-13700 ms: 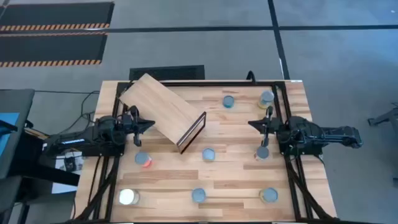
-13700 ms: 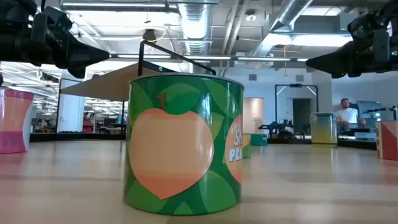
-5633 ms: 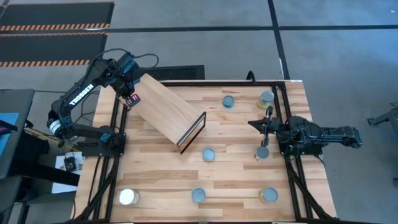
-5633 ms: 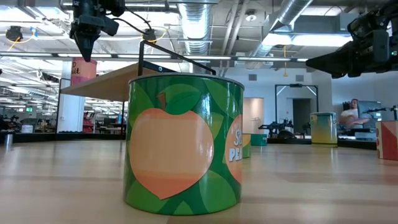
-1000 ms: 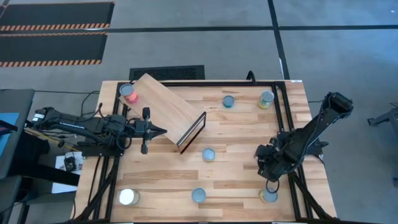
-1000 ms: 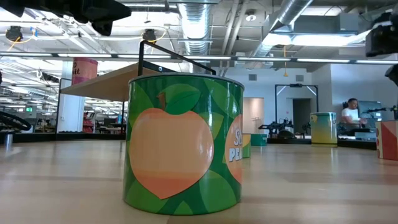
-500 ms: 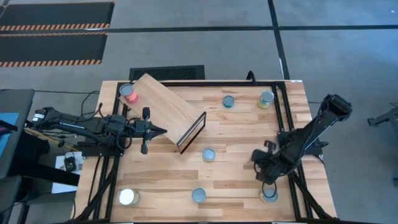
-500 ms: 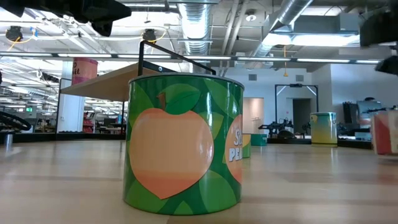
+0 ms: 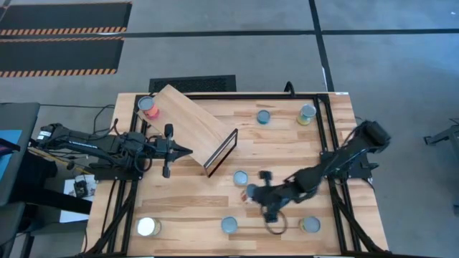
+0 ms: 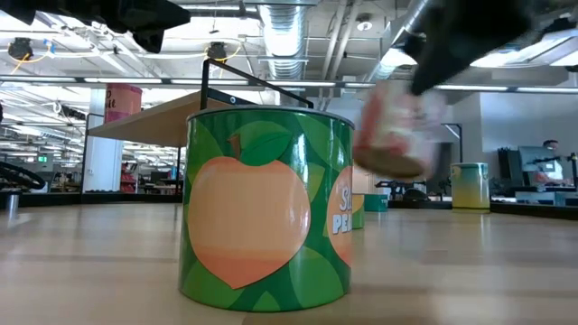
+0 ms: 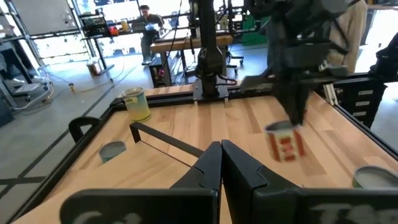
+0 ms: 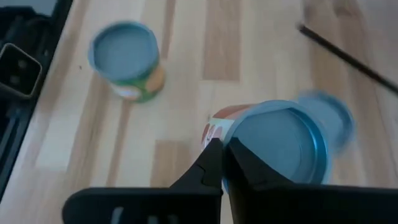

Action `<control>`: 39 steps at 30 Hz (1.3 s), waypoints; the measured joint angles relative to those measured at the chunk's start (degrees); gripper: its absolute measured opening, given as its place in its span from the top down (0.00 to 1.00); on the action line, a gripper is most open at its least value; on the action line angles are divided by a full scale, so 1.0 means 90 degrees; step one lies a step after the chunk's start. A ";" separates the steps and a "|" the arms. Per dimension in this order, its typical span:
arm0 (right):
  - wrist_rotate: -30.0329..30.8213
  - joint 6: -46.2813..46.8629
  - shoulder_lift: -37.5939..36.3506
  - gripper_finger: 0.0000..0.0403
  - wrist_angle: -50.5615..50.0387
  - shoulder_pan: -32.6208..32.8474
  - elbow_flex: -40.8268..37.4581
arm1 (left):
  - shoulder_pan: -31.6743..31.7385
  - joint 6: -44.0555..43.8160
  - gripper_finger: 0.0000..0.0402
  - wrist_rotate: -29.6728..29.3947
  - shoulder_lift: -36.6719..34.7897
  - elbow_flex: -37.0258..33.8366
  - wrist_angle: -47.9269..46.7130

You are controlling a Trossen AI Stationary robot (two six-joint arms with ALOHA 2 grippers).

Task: Pick and place cans onto a shelf
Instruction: Put the canned tomatoes on the shelf

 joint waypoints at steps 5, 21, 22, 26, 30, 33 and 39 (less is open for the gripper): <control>-0.0415 -0.1046 0.1107 0.94 -0.0094 -0.0301 0.1202 | 0.0001 0.0000 1.00 0.0002 -0.0002 0.0000 -0.0065; -0.1115 -0.2324 0.2925 0.94 -0.0978 -0.1037 0.3202 | -0.0176 -0.0017 1.00 0.0000 0.0000 0.0000 -0.0331; -0.1115 -0.2326 0.2951 0.94 -0.0937 -0.1039 0.3220 | -0.0207 -0.0016 1.00 0.0000 0.0000 0.0000 -0.0332; -0.1115 -0.2311 0.3021 0.91 -0.0941 -0.1031 0.3227 | -0.0304 0.0001 1.00 -0.0001 0.0000 0.0000 -0.0343; -0.1111 -0.2280 0.3021 0.87 -0.0832 -0.1019 0.3225 | -0.0418 0.0049 1.00 -0.0006 0.0000 0.0000 -0.0340; -0.1086 -0.2432 0.2999 0.82 -0.0688 -0.0998 0.3225 | -0.0613 0.0331 1.00 -0.0010 0.0000 0.0000 -0.0334; -0.0803 -0.2484 0.2924 0.65 -0.0635 -0.0860 0.3243 | -0.1246 0.0771 1.00 -0.0006 0.0000 0.0000 -0.0147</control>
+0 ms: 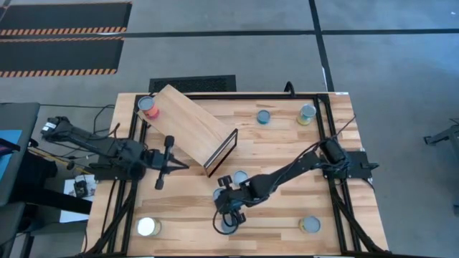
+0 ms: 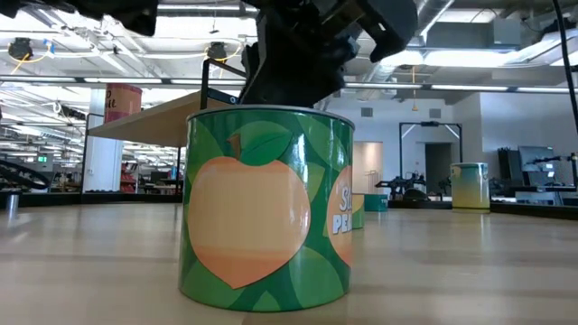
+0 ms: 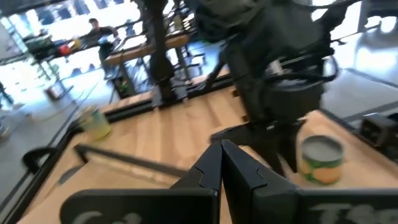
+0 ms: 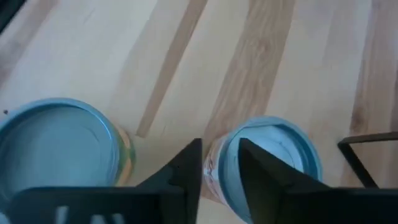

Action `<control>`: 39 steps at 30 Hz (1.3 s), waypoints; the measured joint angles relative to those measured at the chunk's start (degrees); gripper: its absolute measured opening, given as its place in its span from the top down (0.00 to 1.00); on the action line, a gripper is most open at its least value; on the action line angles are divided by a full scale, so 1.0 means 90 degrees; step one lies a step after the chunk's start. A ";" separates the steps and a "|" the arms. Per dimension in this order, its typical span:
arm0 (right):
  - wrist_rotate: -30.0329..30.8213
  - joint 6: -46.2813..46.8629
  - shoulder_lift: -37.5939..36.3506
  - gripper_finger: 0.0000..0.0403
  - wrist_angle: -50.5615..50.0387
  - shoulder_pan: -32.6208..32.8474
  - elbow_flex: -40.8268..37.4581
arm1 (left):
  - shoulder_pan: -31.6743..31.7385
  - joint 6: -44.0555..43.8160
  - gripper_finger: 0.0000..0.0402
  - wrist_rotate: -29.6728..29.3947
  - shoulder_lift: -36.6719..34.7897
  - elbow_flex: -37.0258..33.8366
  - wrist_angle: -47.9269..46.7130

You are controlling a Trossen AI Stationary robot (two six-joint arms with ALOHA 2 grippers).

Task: Pick and place cans onto a shelf
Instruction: Put the canned tomatoes on the shelf

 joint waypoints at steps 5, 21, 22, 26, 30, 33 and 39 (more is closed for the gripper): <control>0.0537 -0.0154 -0.0437 0.61 -0.0547 0.0211 0.0081 | -0.0468 0.0038 1.00 -0.0046 0.0151 -0.0002 0.0048; 0.0830 -0.0657 -0.3725 0.96 0.2825 -0.0050 -0.4219 | -0.1029 -0.0468 1.00 -0.0584 0.1606 0.0238 0.0925; 0.0777 -0.0706 -0.3974 0.97 0.3223 -0.0145 -0.4568 | -0.1050 -0.0491 1.00 -0.0581 0.1656 0.0292 0.0930; 0.0689 -0.0760 -0.4963 0.98 0.4441 -0.0557 -0.5820 | -0.1154 -0.0483 1.00 -0.0592 0.1845 0.0518 0.0876; 0.0696 -0.0784 -0.5732 0.95 0.5305 -0.0897 -0.6685 | -0.1252 -0.0492 1.00 -0.0755 0.2041 0.0731 0.0799; 0.0687 -0.0770 -0.6158 0.94 0.5380 -0.1158 -0.7067 | -0.1308 -0.0501 1.00 -0.0834 0.2200 0.0842 0.0803; 0.0676 0.0051 -0.6331 0.95 0.4750 -0.1757 -0.7226 | -0.1316 -0.0682 1.00 -0.0883 0.2744 0.1107 0.0794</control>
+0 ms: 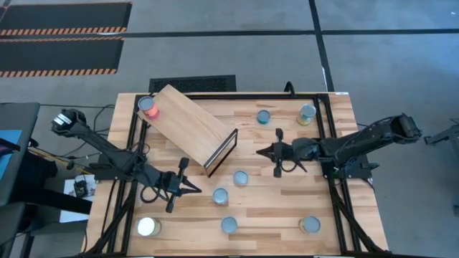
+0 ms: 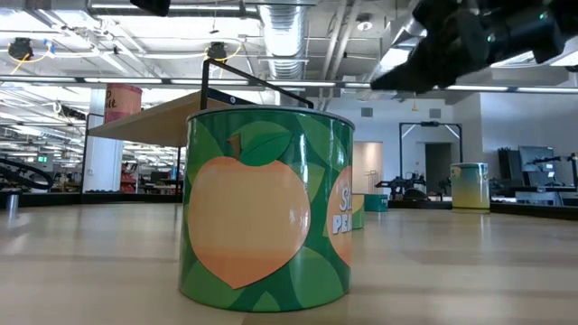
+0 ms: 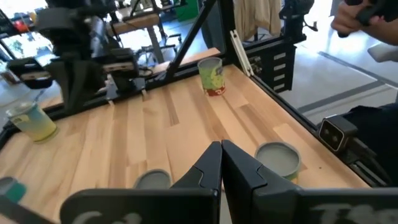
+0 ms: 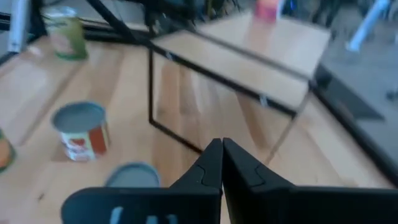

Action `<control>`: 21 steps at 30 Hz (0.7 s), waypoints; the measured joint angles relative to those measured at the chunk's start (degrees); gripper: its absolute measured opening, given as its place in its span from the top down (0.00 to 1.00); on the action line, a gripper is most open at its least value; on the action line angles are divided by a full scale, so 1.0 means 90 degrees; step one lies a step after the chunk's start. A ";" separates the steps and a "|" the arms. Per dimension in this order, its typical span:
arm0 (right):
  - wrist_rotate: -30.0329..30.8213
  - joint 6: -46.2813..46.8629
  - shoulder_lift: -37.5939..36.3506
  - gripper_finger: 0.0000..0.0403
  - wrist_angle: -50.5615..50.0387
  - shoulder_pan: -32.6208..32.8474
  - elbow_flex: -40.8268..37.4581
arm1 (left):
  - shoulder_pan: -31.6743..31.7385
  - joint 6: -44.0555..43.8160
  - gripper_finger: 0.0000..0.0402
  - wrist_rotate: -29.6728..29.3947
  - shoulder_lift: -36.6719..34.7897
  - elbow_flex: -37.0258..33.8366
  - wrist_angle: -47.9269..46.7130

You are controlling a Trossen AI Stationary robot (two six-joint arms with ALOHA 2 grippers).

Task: Pick and place cans onto a shelf
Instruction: Put the canned tomatoes on the shelf

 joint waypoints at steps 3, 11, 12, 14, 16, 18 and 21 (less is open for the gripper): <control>-0.0036 -0.0017 0.0082 0.96 -0.0390 -0.0083 0.0000 | -0.0014 -0.0035 1.00 0.0006 0.0378 0.0274 -0.0144; -0.0348 -0.0338 0.0032 0.98 0.0410 -0.0079 -0.0470 | -0.0144 -0.0159 1.00 0.0004 0.1285 0.1330 -0.1183; -0.0347 -0.0353 0.0032 0.98 0.0498 -0.0093 -0.0526 | -0.0172 -0.0182 1.00 0.0005 0.1389 0.1446 -0.1287; -0.0347 -0.0357 0.0021 0.99 0.0579 -0.0129 -0.0607 | -0.0229 -0.0205 1.00 0.0006 0.1560 0.1626 -0.1439; -0.0347 -0.0373 -0.0063 0.99 0.0689 -0.0136 -0.0665 | -0.0271 -0.0208 1.00 0.0004 0.1719 0.1758 -0.1525; -0.0347 -0.0392 -0.0139 0.98 0.0800 -0.0132 -0.0691 | -0.0305 -0.0254 1.00 0.0006 0.1846 0.1853 -0.1625; -0.0440 -0.0399 -0.0345 0.98 0.0791 -0.0131 -0.0800 | -0.0308 -0.0292 1.00 0.0005 0.2004 0.1911 -0.1645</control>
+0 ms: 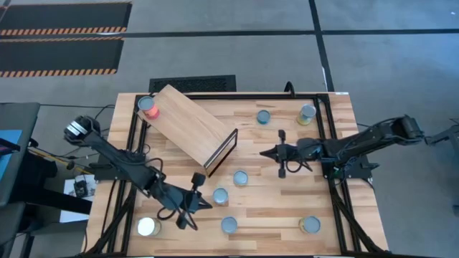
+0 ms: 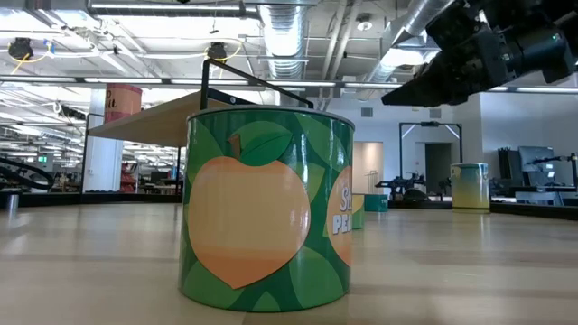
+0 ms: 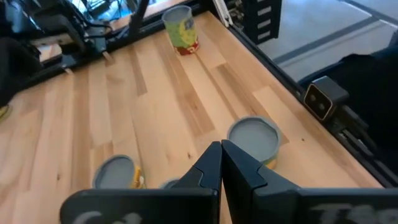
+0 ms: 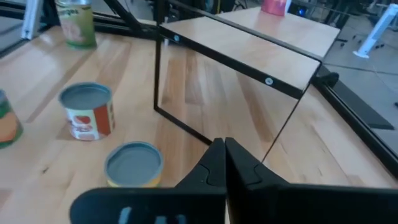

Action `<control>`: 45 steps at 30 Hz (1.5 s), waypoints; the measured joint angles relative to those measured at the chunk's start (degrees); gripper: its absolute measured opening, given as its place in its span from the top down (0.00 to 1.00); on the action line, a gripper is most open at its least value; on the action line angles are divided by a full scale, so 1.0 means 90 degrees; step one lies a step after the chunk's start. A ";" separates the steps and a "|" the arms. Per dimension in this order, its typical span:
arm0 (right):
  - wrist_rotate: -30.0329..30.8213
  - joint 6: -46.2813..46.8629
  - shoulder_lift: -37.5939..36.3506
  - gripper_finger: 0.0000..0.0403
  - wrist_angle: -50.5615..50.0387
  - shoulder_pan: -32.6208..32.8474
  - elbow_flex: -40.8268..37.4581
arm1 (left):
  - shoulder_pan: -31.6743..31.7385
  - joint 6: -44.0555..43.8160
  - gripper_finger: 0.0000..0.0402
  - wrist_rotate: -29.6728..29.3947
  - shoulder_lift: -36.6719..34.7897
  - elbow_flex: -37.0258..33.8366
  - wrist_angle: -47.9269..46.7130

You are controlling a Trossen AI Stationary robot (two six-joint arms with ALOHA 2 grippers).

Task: Pick and place cans onto a shelf
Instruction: Put the canned tomatoes on the shelf

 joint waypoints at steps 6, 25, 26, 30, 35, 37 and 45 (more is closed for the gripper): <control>-0.0166 -0.0062 -0.0385 0.99 0.0608 -0.0013 -0.0493 | 0.0002 -0.0147 1.00 0.0000 0.0024 -0.0002 -0.0062; -0.0330 -0.0038 -0.1001 0.98 0.1078 -0.0083 -0.0968 | 0.0002 -0.0471 1.00 0.0046 0.0014 -0.0007 -0.0159; -0.0328 -0.0038 -0.1001 0.98 0.1079 -0.0083 -0.0968 | 0.0002 -0.0481 1.00 0.0046 0.0014 -0.0007 -0.0157; -0.0329 -0.0036 -0.1001 0.98 0.1077 -0.0083 -0.0968 | 0.0002 -0.0520 1.00 0.0056 0.0014 -0.0007 -0.0149; -0.0327 -0.0024 -0.1001 0.98 0.1077 -0.0083 -0.0968 | 0.0002 -0.0630 1.00 0.0063 0.0017 -0.0007 -0.0135; -0.0327 -0.0022 -0.1001 0.98 0.1077 -0.0083 -0.0968 | 0.0002 -0.0632 1.00 0.0063 0.0017 -0.0007 -0.0131; -0.0325 0.0030 -0.0999 0.98 0.1077 -0.0083 -0.0968 | 0.0005 -0.0863 1.00 0.0180 0.0017 -0.0007 -0.0084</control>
